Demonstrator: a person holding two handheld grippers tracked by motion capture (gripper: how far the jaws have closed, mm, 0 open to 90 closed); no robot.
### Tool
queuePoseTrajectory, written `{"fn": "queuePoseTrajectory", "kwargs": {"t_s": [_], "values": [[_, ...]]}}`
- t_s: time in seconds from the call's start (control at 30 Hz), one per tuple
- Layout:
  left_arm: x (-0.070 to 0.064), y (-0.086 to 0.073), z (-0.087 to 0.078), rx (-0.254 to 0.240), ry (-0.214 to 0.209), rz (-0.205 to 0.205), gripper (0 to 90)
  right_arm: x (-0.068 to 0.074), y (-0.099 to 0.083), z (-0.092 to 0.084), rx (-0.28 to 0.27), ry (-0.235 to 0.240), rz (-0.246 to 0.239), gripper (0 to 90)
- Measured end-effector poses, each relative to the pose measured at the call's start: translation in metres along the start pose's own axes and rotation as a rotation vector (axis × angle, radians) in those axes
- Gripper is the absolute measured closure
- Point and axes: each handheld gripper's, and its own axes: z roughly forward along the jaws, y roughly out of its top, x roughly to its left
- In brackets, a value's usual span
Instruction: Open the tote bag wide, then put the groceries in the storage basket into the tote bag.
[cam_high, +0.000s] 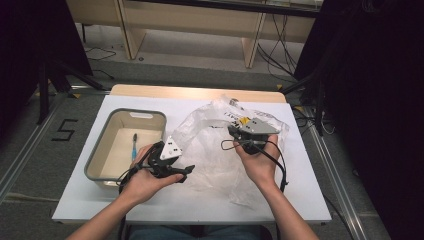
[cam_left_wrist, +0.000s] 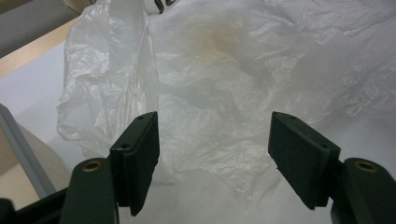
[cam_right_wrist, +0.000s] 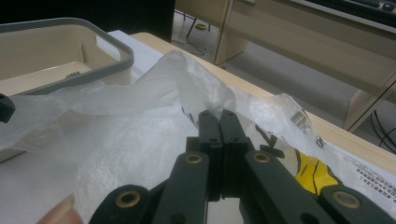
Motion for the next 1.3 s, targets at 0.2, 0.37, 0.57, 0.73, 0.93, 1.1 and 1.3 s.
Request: {"fn": "queuePoseTrajectory", "kwargs": {"t_s": [0.2,0.37,0.57,0.73,0.93,1.1,1.3], "values": [[0.004,0.001,-0.005,-0.008,0.008,-0.008,33.5,0.000,0.000,0.000,-0.003,-0.001,0.003,90.0],[0.009,0.003,-0.012,-0.025,0.016,-0.018,32.8,-0.001,0.000,0.000,-0.001,0.000,0.006,90.0],[0.016,0.002,-0.015,-0.026,0.024,-0.026,32.4,-0.002,0.001,-0.001,-0.001,-0.008,0.018,90.0],[0.017,0.002,-0.015,-0.022,0.026,-0.029,32.3,-0.003,0.001,-0.001,0.001,-0.007,0.020,90.0],[0.018,0.002,-0.016,-0.022,0.030,-0.031,32.3,-0.003,0.001,-0.001,-0.006,-0.009,0.021,90.0],[0.021,0.002,-0.018,-0.024,0.033,-0.035,32.1,-0.003,0.001,-0.001,-0.001,-0.005,0.019,90.0],[0.024,0.002,-0.021,-0.032,0.043,-0.050,32.0,-0.003,0.001,-0.002,-0.001,-0.006,0.023,90.0]]}}
